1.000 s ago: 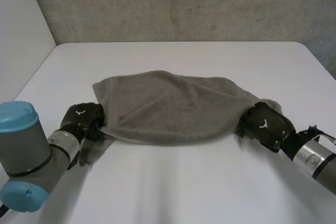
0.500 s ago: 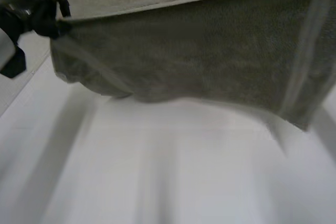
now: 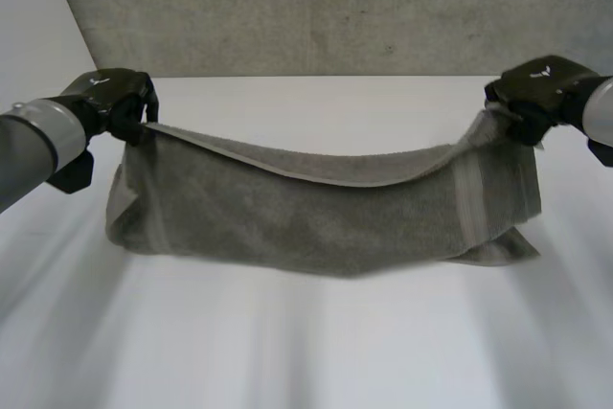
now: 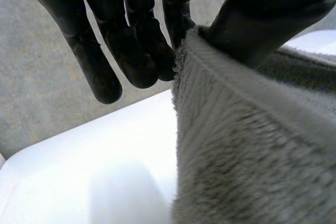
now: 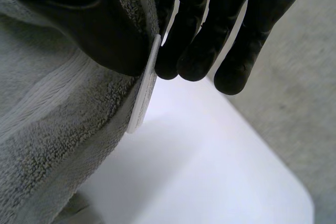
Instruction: Fold the towel.
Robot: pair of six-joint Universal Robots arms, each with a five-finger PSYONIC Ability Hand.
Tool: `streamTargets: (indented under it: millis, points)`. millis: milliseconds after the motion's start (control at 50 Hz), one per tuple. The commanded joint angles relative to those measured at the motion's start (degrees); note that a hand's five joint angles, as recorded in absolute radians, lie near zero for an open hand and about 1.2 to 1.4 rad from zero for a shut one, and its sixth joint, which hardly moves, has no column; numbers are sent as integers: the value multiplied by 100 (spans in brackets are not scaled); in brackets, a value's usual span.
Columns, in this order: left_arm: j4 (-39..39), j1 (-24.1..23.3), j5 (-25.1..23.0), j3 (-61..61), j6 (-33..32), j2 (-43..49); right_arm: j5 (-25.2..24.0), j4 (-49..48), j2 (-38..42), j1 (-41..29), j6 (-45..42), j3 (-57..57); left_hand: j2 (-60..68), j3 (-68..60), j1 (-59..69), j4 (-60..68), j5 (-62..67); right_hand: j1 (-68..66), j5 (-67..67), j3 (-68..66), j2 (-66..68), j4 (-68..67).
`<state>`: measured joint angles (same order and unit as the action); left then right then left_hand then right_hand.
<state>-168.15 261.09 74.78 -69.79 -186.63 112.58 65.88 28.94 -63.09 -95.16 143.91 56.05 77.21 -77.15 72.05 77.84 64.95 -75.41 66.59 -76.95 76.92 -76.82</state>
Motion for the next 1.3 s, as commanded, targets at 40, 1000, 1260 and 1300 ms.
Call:
streamTargets:
  millis: [40, 1000, 1260, 1300]
  points:
    - [-25, -41, 54, 1828, -347, 1135, 329, -1453, 403, -477, 770, -982, 279, -285, 795, 216, 505, -459, 341, -305, 308, -318]
    - [-2389, 548, -948, -2636, -1077, 660, -612, -2831, -80, 567, -455, 2770, -274, 268, 243, -337, -48, -459, 341, -305, 308, -318]
    - [-3259, 399, -403, -2654, -1059, 906, -568, -3747, -169, 1210, 1289, 3624, -3638, 3632, -3122, -3701, -3412, -459, 341, -305, 308, -318]
    - [-3277, 390, -193, -2680, -1050, 897, -559, -3887, -142, 1219, 1280, 3711, -3688, 3682, -3172, -3751, -3462, -459, 341, -305, 308, -318]
